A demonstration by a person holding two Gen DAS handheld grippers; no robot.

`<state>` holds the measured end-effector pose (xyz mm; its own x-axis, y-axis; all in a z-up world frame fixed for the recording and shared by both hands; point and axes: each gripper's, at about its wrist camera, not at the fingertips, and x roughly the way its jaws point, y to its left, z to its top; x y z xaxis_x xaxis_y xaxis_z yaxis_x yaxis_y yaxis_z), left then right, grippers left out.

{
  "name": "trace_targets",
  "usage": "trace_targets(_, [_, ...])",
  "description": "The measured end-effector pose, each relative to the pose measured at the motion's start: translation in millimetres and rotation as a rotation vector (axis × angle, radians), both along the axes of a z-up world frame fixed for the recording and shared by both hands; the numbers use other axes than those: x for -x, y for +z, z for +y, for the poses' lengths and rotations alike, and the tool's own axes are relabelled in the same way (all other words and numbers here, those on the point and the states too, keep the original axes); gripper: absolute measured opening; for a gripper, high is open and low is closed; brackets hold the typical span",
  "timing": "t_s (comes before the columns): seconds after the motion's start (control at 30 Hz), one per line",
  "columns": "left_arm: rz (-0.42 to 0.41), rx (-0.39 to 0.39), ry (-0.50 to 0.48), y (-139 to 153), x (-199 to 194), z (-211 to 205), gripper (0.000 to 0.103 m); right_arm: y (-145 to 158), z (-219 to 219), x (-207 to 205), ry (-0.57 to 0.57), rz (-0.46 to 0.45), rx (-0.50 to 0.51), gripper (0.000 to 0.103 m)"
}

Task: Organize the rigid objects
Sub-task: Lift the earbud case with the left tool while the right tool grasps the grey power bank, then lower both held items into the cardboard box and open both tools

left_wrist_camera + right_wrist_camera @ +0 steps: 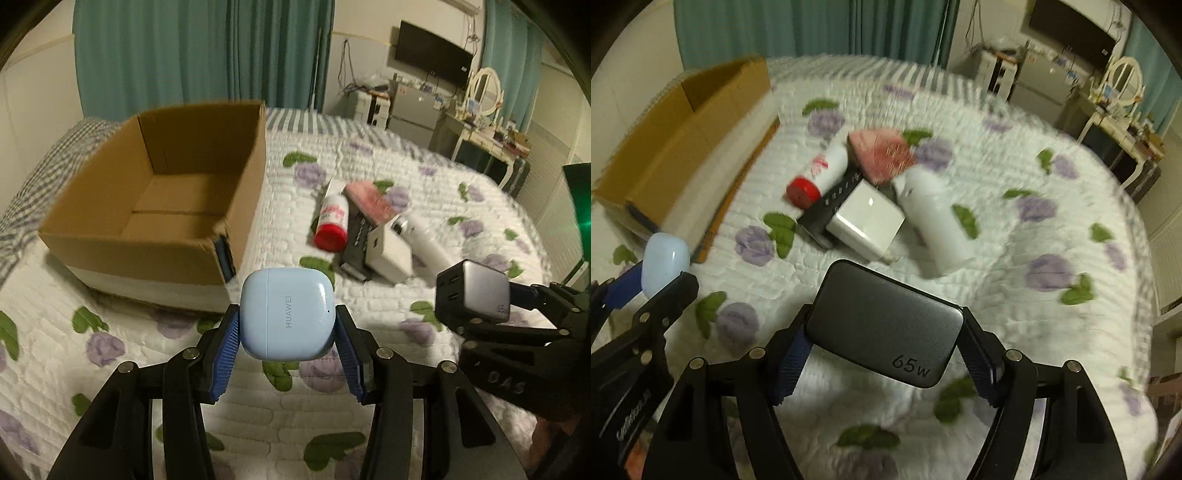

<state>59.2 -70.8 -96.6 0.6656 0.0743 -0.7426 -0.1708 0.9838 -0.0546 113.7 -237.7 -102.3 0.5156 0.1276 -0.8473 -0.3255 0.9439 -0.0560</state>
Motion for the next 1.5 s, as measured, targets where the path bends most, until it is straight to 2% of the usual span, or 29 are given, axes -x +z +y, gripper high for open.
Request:
trace_targets(0.13, [-0.045,0.017,-0.01,24.9,14.3,7.1,0.05,38.1,3.6,10.5,-0.007,-0.051,-0.012,0.074])
trace_targets(0.4, [-0.13,0.065,-0.018,73.7,36.3,45.5,0.05,119.4,41.6,40.0,0.053,-0.179,-0.019,0.074])
trace_targets(0.5, [-0.157,0.063,-0.008,87.4,41.0,64.7,0.05,141.8,66.0,44.3,0.088,-0.217,-0.029,0.074])
trace_targets(0.63, [-0.166,0.08,-0.006,100.0,32.1,94.6,0.05,157.1,98.0,43.8,0.126,-0.236,-0.049,0.074])
trace_targets(0.83, [-0.169,0.023,-0.014,114.3,1.0,144.0,0.05,161.4,142.7,25.7,0.155,-0.23,-0.073,0.074])
trace_targets(1.07, [-0.161,-0.063,-0.113,113.9,-56.3,179.1,0.05,160.1,180.0,-17.8,0.172,-0.227,-0.093,0.074])
trace_targets(1.17, [-0.139,-0.03,-0.178,107.3,-85.8,184.3,0.05,156.5,192.1,-40.2,0.165,-0.217,-0.115,0.074])
trace_targets(1.33, [-0.099,-0.045,-0.209,83.8,-136.6,192.5,0.05,142.1,201.7,-73.1,0.155,-0.202,-0.132,0.074])
trace_targets(1.5, [-0.052,-0.058,-0.235,52.3,-160.3,194.8,0.05,120.0,206.7,-101.6,0.151,-0.186,-0.125,0.074])
